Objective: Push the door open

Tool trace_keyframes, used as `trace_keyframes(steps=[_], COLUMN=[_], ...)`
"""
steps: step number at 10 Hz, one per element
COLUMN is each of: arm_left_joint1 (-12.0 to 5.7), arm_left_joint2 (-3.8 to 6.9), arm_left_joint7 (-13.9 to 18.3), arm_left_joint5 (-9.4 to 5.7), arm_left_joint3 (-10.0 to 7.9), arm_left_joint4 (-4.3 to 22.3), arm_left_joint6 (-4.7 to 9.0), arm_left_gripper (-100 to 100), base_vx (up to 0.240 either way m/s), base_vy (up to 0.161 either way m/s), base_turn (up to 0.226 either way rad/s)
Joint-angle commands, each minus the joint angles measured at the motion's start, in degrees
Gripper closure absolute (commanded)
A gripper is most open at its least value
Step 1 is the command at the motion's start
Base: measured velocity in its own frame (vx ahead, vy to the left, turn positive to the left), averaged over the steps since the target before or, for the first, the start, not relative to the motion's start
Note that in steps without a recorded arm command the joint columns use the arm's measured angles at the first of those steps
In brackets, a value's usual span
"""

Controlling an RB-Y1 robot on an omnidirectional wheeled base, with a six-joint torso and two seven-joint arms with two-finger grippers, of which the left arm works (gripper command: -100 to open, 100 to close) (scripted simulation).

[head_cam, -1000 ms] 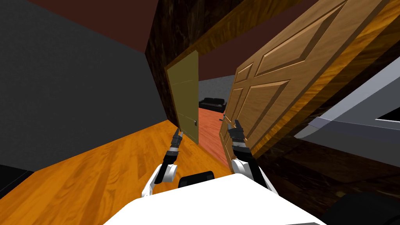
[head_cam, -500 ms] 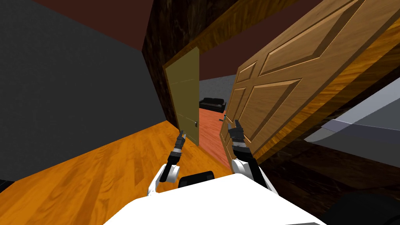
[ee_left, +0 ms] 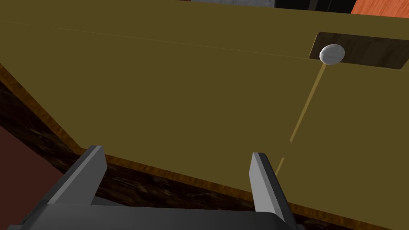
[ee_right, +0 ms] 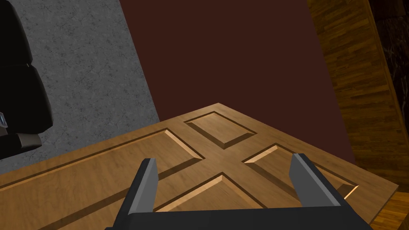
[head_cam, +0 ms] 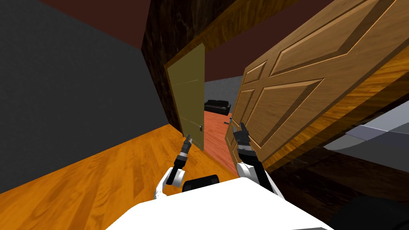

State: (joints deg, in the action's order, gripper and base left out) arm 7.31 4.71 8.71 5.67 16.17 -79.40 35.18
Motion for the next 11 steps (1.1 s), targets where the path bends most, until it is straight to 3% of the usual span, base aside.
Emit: trace_keyframes(steps=[1, 5, 6, 9, 10, 11], arm_left_joint1=[-1.07, -3.79, -3.79, -5.75, -5.75, -6.39], arm_left_joint2=[0.01, -0.06, -0.06, -0.21, -0.21, -0.28], arm_left_joint7=[0.2, 0.9, 0.9, 1.3, 1.3, 1.5], arm_left_joint5=[0.20, 0.96, 0.96, 1.51, 1.51, 1.68], arm_left_joint3=[0.39, 1.93, 1.93, 3.05, 3.05, 3.41], arm_left_joint4=[2.6, 9.1, 9.4, 14.3, 14.3, 15.9], arm_left_joint6=[0.76, 2.59, 2.59, 3.91, 3.91, 4.34], arm_left_gripper=[-100, -100, -100, -100, -100, -100], base_vx=[0.047, 0.089, 0.060, 0.073, 0.056, 0.051], base_vy=[0.021, 0.043, 0.031, 0.039, 0.030, 0.032], base_turn=[-0.018, -0.042, -0.012, -0.033, -0.011, -0.027])
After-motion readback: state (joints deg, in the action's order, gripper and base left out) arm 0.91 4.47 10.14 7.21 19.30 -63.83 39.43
